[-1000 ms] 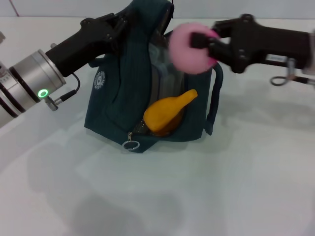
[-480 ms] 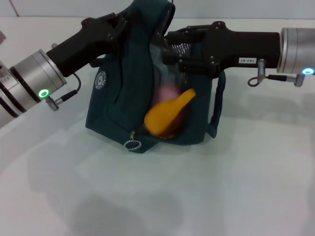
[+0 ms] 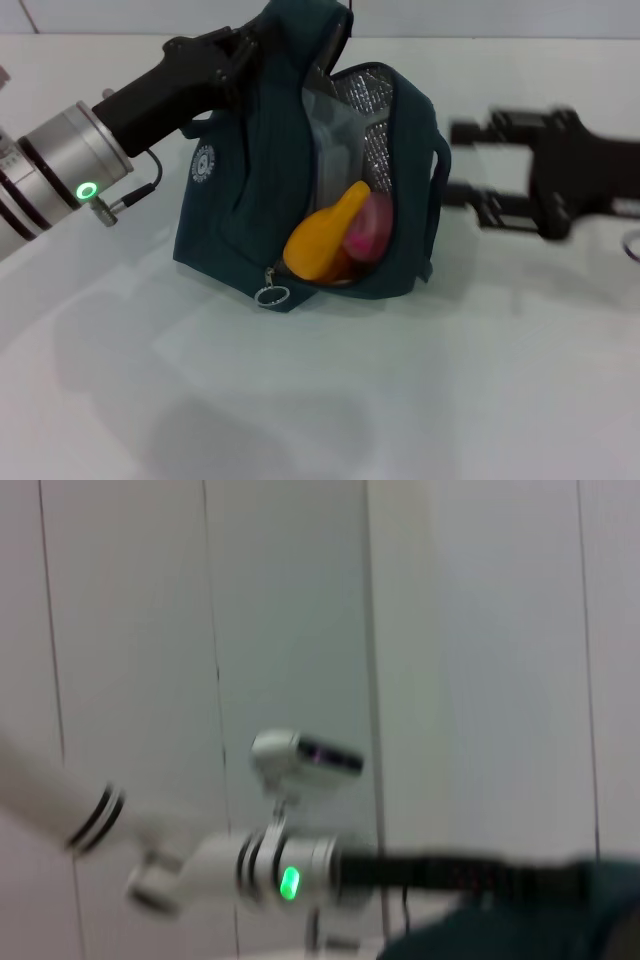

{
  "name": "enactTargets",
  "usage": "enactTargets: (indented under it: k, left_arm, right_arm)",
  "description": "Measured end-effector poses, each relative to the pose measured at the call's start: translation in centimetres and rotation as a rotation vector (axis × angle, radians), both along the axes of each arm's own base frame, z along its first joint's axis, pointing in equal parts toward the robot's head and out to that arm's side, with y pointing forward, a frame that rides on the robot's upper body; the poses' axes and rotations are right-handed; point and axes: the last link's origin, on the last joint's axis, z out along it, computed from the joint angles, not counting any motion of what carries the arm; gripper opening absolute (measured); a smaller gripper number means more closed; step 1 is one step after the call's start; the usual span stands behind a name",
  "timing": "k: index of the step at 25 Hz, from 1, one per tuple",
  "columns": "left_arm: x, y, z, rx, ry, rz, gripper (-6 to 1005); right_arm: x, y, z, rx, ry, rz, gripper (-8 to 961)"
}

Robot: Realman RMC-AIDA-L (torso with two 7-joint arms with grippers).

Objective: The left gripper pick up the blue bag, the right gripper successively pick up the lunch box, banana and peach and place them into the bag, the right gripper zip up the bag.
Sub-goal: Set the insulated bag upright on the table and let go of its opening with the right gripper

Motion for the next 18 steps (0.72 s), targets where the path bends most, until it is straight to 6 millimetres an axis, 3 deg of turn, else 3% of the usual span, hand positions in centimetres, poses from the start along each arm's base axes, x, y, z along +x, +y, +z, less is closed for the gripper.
enactTargets:
  k: [5, 9, 12, 18]
  left_arm:
    - [-0.1, 0.0, 0.0, 0.0, 0.001, 0.002, 39]
    - [0.3, 0.1, -0.1, -0.004, 0.003, -0.008, 39]
    - [0.6, 0.3, -0.2, -0.008, 0.0, -0.016, 39]
    - [0.6, 0.3, -0.2, -0.006, -0.001, -0.012, 39]
  right_arm:
    - [4.2, -1.8, 0.4, 0.008, -0.119, -0.088, 592]
    - [6.2, -1.7, -1.5, -0.012, -0.221, -0.169, 571]
    - [6.4, -1.1, -3.1, -0.023, -0.272, -0.188, 563]
    - [4.3, 0.5, -5.5, -0.084, -0.324, -0.128, 552]
